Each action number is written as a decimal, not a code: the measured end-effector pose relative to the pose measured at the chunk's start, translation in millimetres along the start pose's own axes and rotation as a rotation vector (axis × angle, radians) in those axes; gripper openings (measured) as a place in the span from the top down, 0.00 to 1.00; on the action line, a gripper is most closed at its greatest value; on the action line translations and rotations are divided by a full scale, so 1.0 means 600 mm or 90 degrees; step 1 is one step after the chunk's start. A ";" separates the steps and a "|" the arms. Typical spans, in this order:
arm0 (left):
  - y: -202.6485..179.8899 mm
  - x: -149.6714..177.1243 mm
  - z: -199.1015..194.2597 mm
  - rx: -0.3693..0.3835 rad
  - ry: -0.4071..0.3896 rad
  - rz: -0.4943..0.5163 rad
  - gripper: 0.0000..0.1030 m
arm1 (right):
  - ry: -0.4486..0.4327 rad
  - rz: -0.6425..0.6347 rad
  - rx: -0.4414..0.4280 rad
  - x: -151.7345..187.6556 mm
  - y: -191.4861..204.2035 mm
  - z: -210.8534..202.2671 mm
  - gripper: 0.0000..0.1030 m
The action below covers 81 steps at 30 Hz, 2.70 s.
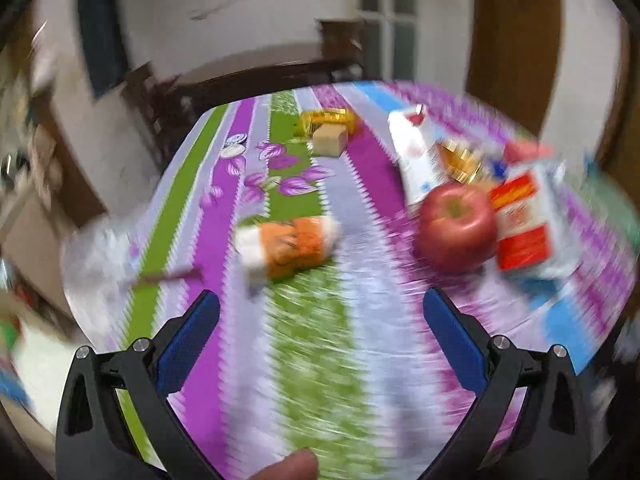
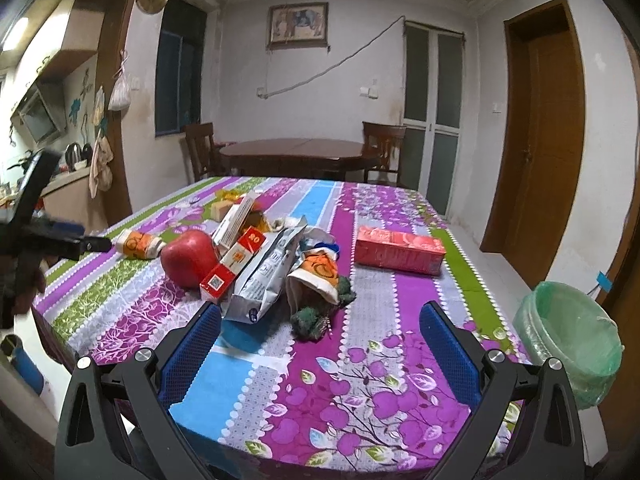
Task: Collect trash
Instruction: 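Grasp the orange paper cup with the left tool while the right tool grasps the white wrapper, then carry cup and wrapper to the green bin and open both tools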
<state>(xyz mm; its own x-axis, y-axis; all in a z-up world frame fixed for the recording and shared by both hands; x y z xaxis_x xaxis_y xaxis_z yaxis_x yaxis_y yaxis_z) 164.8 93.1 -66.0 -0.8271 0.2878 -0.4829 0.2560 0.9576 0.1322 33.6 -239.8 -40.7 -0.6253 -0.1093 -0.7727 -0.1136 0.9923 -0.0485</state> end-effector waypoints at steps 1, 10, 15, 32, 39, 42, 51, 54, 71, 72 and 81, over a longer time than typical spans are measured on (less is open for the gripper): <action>0.005 -0.007 0.008 -0.002 0.013 0.041 0.05 | 0.004 -0.005 -0.002 -0.002 0.003 0.006 0.04; 0.036 -0.081 0.036 0.030 0.079 0.277 0.05 | 0.043 -0.044 -0.024 -0.042 0.028 0.073 0.04; 0.027 -0.100 0.081 0.041 0.117 0.340 0.05 | 0.085 -0.018 -0.066 -0.060 0.020 0.111 0.04; 0.015 -0.106 0.177 0.129 0.183 0.400 0.46 | 0.200 0.058 -0.195 -0.079 -0.003 0.210 0.14; 0.011 -0.089 0.163 0.117 0.158 0.358 0.52 | 0.212 0.106 -0.271 -0.095 0.013 0.215 0.45; 0.010 -0.084 0.158 0.110 0.145 0.338 0.54 | 0.184 0.089 -0.251 -0.111 0.021 0.200 0.48; 0.011 -0.080 0.154 0.095 0.130 0.285 0.55 | 0.222 0.083 -0.269 -0.147 0.051 0.236 0.48; 0.011 -0.074 0.150 0.088 0.126 0.274 0.55 | 0.227 0.082 -0.262 -0.147 0.056 0.254 0.51; 0.021 -0.048 0.093 0.033 0.033 0.096 0.71 | 0.129 0.005 -0.139 -0.130 0.071 0.227 0.61; 0.022 -0.045 0.082 0.031 0.020 0.077 0.71 | 0.111 0.004 -0.133 -0.132 0.070 0.216 0.61; -0.045 -0.033 -0.043 0.016 -0.120 -0.055 0.71 | -0.010 -0.020 -0.066 -0.147 0.073 0.118 0.61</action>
<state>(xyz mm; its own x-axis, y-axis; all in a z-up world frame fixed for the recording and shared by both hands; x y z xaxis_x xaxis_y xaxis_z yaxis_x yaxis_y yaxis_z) 161.2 62.2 -37.5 -0.7386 0.1938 -0.6456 0.2025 0.9773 0.0618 138.4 -182.5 -19.6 -0.6080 -0.1392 -0.7816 -0.2126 0.9771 -0.0087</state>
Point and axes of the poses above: each gripper's, at about its wrist camera, not at the fingertips, and z roughly the way its jaws point, y to its left, x to its underside, the point moved 4 cm from there along z, roughly the way its jaws point, and after that the axes turned 12 degrees about y, right-handed, at the moved point
